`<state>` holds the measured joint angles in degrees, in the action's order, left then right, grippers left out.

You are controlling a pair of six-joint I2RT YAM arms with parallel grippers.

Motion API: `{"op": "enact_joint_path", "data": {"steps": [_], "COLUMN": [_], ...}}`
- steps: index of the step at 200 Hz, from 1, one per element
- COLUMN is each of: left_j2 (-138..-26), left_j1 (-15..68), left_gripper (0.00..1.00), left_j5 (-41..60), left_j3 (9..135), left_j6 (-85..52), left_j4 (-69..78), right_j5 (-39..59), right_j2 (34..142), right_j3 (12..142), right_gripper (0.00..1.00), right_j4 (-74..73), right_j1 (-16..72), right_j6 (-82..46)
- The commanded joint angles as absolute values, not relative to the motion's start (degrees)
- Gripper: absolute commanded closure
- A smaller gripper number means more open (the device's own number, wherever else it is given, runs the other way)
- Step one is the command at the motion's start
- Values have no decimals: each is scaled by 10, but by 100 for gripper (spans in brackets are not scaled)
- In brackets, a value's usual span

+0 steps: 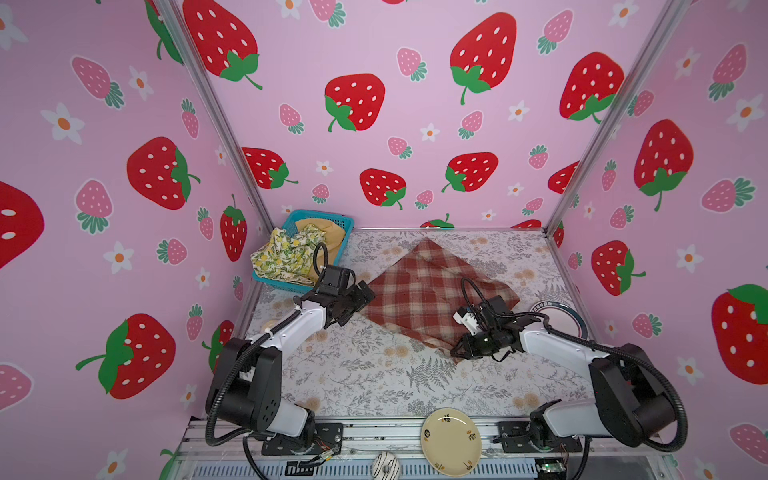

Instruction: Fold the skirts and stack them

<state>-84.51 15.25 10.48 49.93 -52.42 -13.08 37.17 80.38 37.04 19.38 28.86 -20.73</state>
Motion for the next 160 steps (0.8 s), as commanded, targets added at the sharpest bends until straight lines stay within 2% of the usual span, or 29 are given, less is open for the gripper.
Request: {"op": "enact_joint_path", "data": {"steps": [1, 70, 123, 160], "left_j2": [-831, -868, -922, -926], "left_j1": [151, 151, 151, 151], "left_gripper": [0, 1, 6, 6], "left_j5": [83, 82, 82, 47], "left_j3": [477, 448, 436, 419], "left_j6": [-549, -584, -624, -636], "left_j4": [-91, -26, 47, 79], "right_j5": [411, 427, 419, 415], "right_j2": [820, 880, 884, 892], "right_j3": [386, 388, 385, 386], "right_gripper": [90, 90, 90, 90], "right_j4": [192, 182, 176, 176], "right_j1": [259, 216, 207, 199], "right_j6": [-179, -158, -159, -158]}}
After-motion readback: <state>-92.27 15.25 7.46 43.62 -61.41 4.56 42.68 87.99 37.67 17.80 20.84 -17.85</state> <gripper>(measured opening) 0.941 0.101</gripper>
